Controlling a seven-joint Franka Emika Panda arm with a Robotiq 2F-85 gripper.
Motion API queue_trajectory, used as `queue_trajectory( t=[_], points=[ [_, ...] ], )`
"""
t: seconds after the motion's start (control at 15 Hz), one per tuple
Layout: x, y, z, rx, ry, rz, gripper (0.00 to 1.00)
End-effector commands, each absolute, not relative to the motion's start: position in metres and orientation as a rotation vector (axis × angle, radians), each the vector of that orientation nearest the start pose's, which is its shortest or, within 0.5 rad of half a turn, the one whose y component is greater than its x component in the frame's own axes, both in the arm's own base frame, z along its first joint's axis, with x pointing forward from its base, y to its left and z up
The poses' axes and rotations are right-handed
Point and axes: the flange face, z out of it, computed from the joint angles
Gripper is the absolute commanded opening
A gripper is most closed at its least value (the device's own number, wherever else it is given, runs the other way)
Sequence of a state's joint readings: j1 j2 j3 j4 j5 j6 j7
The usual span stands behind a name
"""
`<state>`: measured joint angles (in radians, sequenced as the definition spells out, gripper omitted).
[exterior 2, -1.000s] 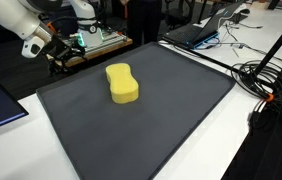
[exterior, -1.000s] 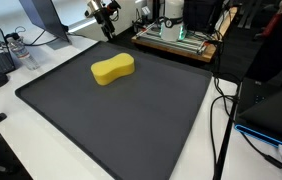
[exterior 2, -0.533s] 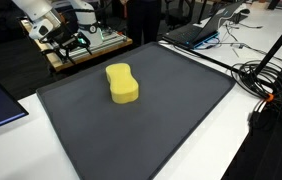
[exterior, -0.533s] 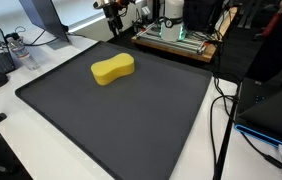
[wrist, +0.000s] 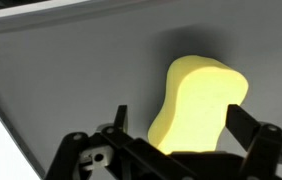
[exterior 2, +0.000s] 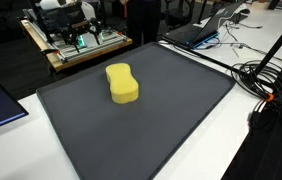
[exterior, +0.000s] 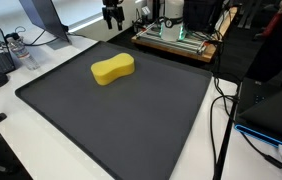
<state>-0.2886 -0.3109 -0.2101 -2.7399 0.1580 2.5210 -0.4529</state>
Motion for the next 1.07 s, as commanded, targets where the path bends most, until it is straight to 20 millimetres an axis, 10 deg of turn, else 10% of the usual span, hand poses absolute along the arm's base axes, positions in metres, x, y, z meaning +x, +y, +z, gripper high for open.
queue_trajectory(
  t=[0.0, 0.4, 1.0],
  points=[
    [0.340, -0.137, 0.355, -3.103, 0.044, -0.179, 1.00],
    [0.343, -0.052, 0.391, -3.110, -0.449, 0.010, 1.00],
    [0.351, -0.061, 0.387, -3.102, -0.373, -0.065, 1.00]
  ],
)
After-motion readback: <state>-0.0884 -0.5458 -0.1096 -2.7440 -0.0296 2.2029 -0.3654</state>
